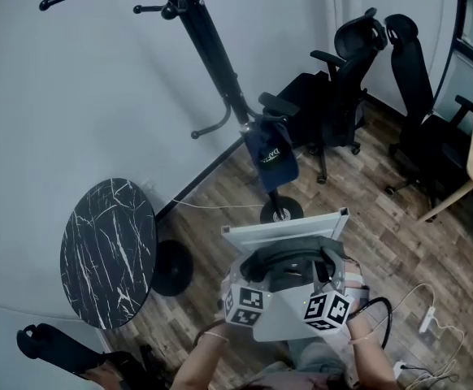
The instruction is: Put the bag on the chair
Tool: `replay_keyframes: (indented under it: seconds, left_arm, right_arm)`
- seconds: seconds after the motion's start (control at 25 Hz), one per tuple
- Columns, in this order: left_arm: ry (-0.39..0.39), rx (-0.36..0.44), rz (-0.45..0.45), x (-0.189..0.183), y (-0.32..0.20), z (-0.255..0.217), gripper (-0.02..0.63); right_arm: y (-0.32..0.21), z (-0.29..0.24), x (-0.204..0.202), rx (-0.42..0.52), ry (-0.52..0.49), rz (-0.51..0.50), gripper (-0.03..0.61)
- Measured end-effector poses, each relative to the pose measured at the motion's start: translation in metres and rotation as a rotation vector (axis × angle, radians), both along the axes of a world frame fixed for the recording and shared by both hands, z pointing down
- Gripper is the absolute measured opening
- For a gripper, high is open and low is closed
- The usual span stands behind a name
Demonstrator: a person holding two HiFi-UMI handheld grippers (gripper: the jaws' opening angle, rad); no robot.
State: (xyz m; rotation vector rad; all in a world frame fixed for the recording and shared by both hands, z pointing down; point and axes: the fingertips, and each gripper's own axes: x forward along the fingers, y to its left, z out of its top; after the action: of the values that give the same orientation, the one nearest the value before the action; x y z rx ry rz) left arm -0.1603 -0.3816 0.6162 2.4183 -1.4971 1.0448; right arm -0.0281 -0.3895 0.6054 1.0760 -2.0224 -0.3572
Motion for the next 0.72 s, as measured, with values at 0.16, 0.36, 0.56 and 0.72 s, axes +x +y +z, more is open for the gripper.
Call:
replay_keyframes:
  seconds: [0.16,0.36,0.56,0.72]
  left_arm:
    - [0.003,-0.014,0.005,-0.003,-0.006,0.007,0.199]
    - [0.013,-0.026,0.000,-0.006,-0.014,0.013,0.199]
    - [0.019,-0.039,0.000,-0.007,-0.021,0.017,0.204]
    - [0.005,-0.043,0.003,-0.008,-0.026,0.020,0.207]
  right_arm:
    - [-0.004,0.007,-0.003,-0.008,0.000,-0.006,0.110]
    - [-0.013,0.012,-0.006,-0.010,-0.003,-0.009,0.110]
    - [-0.020,0.016,-0.007,-0.003,0.000,-0.003,0.111]
    - [-0.025,0.016,-0.009,0.004,-0.016,0.000,0.117]
